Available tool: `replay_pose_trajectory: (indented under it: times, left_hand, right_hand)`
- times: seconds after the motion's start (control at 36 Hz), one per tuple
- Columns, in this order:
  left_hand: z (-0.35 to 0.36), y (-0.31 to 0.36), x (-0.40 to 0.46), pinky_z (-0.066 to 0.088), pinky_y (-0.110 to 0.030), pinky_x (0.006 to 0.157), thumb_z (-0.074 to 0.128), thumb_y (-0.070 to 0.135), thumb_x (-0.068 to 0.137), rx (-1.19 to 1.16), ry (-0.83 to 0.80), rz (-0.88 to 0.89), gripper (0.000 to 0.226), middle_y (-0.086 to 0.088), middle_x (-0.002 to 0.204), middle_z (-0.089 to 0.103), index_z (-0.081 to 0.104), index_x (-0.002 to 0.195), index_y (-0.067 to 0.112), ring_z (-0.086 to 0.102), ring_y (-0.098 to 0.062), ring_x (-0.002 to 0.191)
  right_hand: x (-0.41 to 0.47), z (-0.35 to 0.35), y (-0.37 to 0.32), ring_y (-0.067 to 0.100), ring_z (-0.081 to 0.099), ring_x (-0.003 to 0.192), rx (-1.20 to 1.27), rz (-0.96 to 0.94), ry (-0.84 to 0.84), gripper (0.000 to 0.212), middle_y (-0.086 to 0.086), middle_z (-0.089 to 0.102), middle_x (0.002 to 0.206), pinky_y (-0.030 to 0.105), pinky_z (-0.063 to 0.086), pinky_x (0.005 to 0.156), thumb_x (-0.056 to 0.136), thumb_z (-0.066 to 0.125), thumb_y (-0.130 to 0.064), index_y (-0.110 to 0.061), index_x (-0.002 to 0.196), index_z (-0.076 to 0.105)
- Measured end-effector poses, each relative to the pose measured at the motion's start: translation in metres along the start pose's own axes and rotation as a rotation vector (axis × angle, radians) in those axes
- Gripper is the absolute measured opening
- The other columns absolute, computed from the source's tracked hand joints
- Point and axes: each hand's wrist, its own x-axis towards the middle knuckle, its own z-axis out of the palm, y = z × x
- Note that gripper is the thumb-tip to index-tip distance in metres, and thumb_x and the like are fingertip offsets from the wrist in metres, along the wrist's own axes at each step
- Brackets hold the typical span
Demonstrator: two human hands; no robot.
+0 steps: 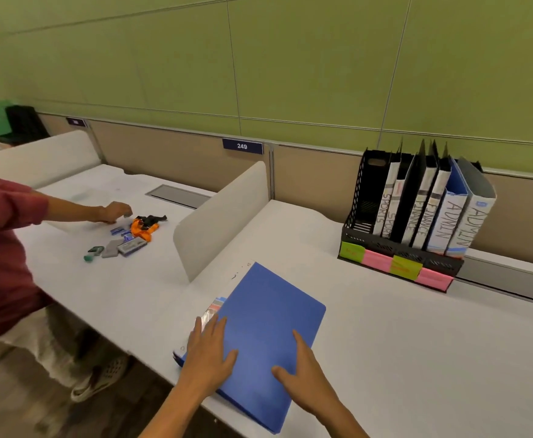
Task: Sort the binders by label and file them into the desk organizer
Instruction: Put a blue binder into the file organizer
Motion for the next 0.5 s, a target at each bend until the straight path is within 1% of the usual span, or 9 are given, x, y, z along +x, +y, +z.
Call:
replay_pose_trajectory:
  times: [0.08,0.17,0.22,0.25,0.31,0.36,0.39,0.44,0.5]
  left_hand:
    - [-0.007,-0.008,0.015,0.007,-0.043,0.125,0.047,0.052,0.099,0.051,0.013,-0.03,0.079,-0.001,0.168,0.008,0.007,0.16,0.02,-0.001,-0.032,0.155]
    - [-0.01,-0.016,0.027,0.009,-0.043,0.126,0.047,0.053,0.098,0.067,-0.001,-0.072,0.083,-0.005,0.168,0.007,0.005,0.16,0.016,0.002,-0.032,0.155]
    - [-0.01,-0.021,0.033,0.014,-0.043,0.125,0.049,0.053,0.097,0.048,-0.026,-0.102,0.085,-0.006,0.168,0.008,0.005,0.16,0.014,0.007,-0.034,0.154]
    - [-0.011,-0.023,0.035,0.019,-0.044,0.124,0.051,0.053,0.096,0.026,-0.038,-0.115,0.086,-0.008,0.167,0.013,0.008,0.159,0.013,0.013,-0.034,0.153]
    - [-0.011,-0.027,0.039,0.031,-0.045,0.119,0.055,0.052,0.094,-0.029,-0.058,-0.145,0.085,-0.008,0.163,0.025,0.014,0.157,0.012,0.027,-0.032,0.148]
    - [-0.011,-0.031,0.043,0.038,-0.043,0.114,0.057,0.052,0.093,-0.061,-0.081,-0.171,0.086,-0.008,0.158,0.034,0.016,0.156,0.01,0.037,-0.029,0.142]
    - [-0.011,-0.034,0.045,0.042,-0.042,0.11,0.058,0.051,0.092,-0.083,-0.085,-0.179,0.084,-0.008,0.153,0.04,0.021,0.154,0.01,0.042,-0.028,0.137]
    - [-0.011,-0.038,0.049,0.05,-0.042,0.1,0.063,0.048,0.09,-0.178,-0.085,-0.188,0.071,-0.007,0.14,0.052,0.034,0.144,0.013,0.054,-0.027,0.123]
    - [-0.013,-0.039,0.054,0.054,-0.037,0.087,0.067,0.043,0.089,-0.302,-0.094,-0.207,0.058,-0.006,0.127,0.059,0.042,0.132,0.013,0.061,-0.025,0.108]
  right_hand:
    - [0.01,0.005,-0.001,0.017,0.021,0.151,-0.025,0.015,-0.004,0.089,-0.004,0.012,0.166,0.033,0.026,0.119,0.095,0.065,-0.034,-0.022,0.16,0.005]
    - [0.022,0.011,-0.002,0.018,0.017,0.153,-0.076,0.03,-0.012,0.091,-0.003,0.009,0.167,0.034,0.024,0.12,0.095,0.065,-0.036,-0.022,0.16,0.004]
    - [0.03,0.015,-0.003,0.019,0.011,0.154,-0.117,0.041,-0.019,0.092,-0.002,0.005,0.168,0.035,0.021,0.121,0.094,0.065,-0.037,-0.022,0.16,0.003]
    - [0.034,0.018,-0.003,0.019,0.008,0.154,-0.136,0.05,-0.022,0.092,-0.001,0.004,0.168,0.036,0.02,0.122,0.094,0.065,-0.038,-0.022,0.16,0.002]
    - [0.04,0.024,-0.002,0.021,0.006,0.155,-0.169,0.084,-0.021,0.094,0.001,0.001,0.168,0.037,0.019,0.122,0.093,0.065,-0.041,-0.022,0.16,0.001]
    - [0.046,0.03,-0.002,0.024,0.004,0.155,-0.195,0.132,-0.014,0.094,0.002,-0.001,0.168,0.039,0.019,0.122,0.093,0.064,-0.042,-0.024,0.16,0.001]
    - [0.048,0.033,-0.001,0.027,0.003,0.155,-0.214,0.153,-0.016,0.094,0.003,-0.002,0.168,0.041,0.019,0.123,0.093,0.063,-0.044,-0.025,0.16,0.001]
    - [0.052,0.04,-0.001,0.032,0.001,0.154,-0.263,0.183,-0.036,0.093,0.004,-0.003,0.168,0.045,0.015,0.123,0.093,0.06,-0.048,-0.028,0.159,-0.002]
    - [0.056,0.047,-0.002,0.037,-0.004,0.154,-0.303,0.215,-0.058,0.092,0.004,-0.005,0.168,0.05,0.011,0.123,0.093,0.056,-0.054,-0.031,0.159,-0.005]
